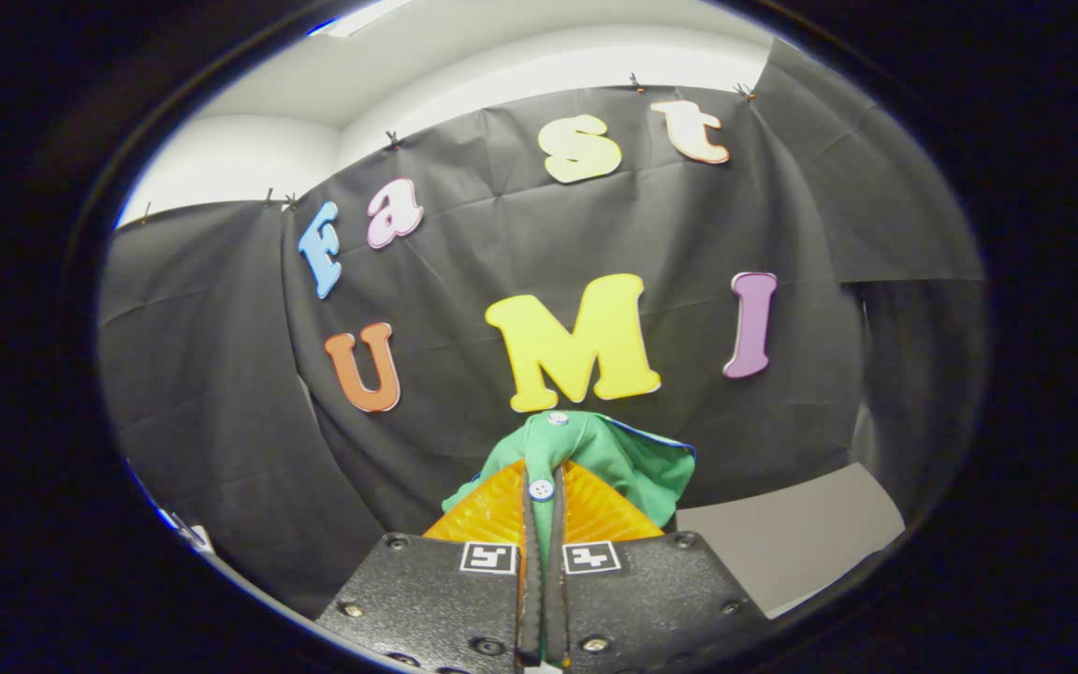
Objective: Put the clothes into the washing machine and then close the washing machine lid.
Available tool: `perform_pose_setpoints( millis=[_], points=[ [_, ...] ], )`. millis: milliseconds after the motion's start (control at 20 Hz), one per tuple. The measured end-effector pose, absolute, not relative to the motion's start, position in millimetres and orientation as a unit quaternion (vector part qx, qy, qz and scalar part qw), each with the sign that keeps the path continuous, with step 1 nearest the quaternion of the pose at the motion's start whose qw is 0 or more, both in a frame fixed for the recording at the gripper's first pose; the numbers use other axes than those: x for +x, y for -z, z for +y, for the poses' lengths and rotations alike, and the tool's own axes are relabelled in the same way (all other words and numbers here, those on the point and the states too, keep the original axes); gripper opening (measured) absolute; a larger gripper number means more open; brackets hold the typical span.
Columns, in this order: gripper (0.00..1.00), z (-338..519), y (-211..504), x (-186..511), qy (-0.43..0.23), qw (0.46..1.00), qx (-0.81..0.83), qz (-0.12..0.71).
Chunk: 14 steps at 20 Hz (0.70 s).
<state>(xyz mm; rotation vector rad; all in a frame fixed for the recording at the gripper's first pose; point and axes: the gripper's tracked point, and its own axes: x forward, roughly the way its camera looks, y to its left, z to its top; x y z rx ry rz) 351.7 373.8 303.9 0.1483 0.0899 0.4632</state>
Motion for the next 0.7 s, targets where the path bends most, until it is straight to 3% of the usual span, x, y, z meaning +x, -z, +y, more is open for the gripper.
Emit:
perform_pose_setpoints(
  millis=[700],
  points=[
    [0.05,501.0,-154.6,411.4,-0.267,0.945,0.061,0.182]
  ],
)
